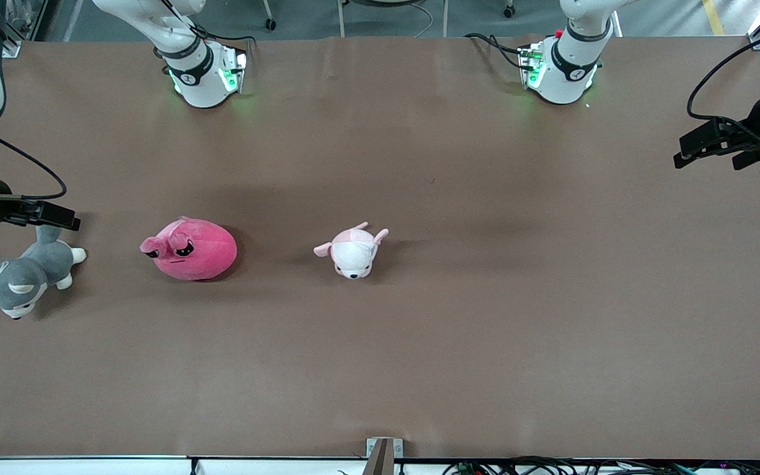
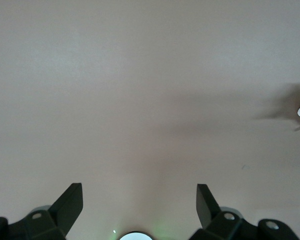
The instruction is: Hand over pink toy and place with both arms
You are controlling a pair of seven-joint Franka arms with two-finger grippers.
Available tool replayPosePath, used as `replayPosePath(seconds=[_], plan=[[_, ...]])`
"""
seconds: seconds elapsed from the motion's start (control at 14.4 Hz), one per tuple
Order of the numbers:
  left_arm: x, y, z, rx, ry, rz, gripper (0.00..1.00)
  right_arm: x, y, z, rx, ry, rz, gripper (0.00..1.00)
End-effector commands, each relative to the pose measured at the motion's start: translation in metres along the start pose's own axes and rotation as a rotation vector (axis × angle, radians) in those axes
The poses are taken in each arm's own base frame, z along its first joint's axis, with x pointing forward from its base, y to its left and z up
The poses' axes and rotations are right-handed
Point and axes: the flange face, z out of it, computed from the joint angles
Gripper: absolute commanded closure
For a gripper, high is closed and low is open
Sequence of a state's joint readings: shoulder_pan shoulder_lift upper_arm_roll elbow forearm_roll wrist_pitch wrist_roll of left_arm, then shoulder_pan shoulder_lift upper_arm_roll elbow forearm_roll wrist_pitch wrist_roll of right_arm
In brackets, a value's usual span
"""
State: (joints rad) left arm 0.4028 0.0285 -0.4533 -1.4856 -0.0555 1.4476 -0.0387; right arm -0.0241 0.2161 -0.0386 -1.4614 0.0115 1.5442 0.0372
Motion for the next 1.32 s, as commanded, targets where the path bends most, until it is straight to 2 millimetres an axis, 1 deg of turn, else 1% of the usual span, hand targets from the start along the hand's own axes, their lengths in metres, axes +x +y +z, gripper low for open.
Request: replayPosePath(seconds=[0.0,0.07,0.14,0.21,0.28,0.35,0.48,0.62,0.97,1.11,1.25], plan=[[0.002,-0.011,-0.006,0.015,0.012,-0.004,0.0,-0.009,-0.01,-0.003,-0.007,-0.044,-0.026,0.0],[0.002,-0.013,-0.006,0.016,0.01,-0.007,0.0,-0.016,-0.017,-0.004,-0.009,-0.057,-0.036,0.0],[0.003,-0.014,-0.006,0.017,0.011,-0.012,0.0,-0.026,-0.019,-0.011,-0.009,-0.043,-0.041,0.0],[0.003,-0.019,-0.006,0.02,0.01,-0.021,0.0,-0.037,-0.018,-0.016,-0.008,-0.04,-0.041,0.0],[0.002,-0.018,-0.007,0.023,0.011,-0.021,0.0,-0.05,-0.017,-0.025,-0.007,-0.028,-0.041,0.0],[0.002,-0.021,-0.008,0.025,0.014,-0.029,0.0,-0.059,-0.016,-0.031,-0.006,-0.022,-0.041,0.0],[0.001,-0.013,-0.008,0.03,0.015,-0.016,0.0,-0.08,-0.013,-0.044,-0.003,0.0,-0.04,0.0],[0.001,-0.012,-0.009,0.032,0.017,-0.014,0.0,-0.096,-0.012,-0.052,-0.002,0.013,-0.04,0.0],[-0.001,-0.016,-0.011,0.033,0.02,-0.022,0.0,-0.118,-0.012,-0.079,0.002,0.071,-0.044,0.0],[-0.005,-0.017,-0.017,0.035,0.031,-0.023,0.0,-0.126,-0.01,-0.091,0.005,0.096,-0.043,0.0],[-0.01,-0.016,-0.023,0.037,0.045,-0.021,0.0,-0.128,-0.011,-0.095,0.006,0.105,-0.043,0.0]])
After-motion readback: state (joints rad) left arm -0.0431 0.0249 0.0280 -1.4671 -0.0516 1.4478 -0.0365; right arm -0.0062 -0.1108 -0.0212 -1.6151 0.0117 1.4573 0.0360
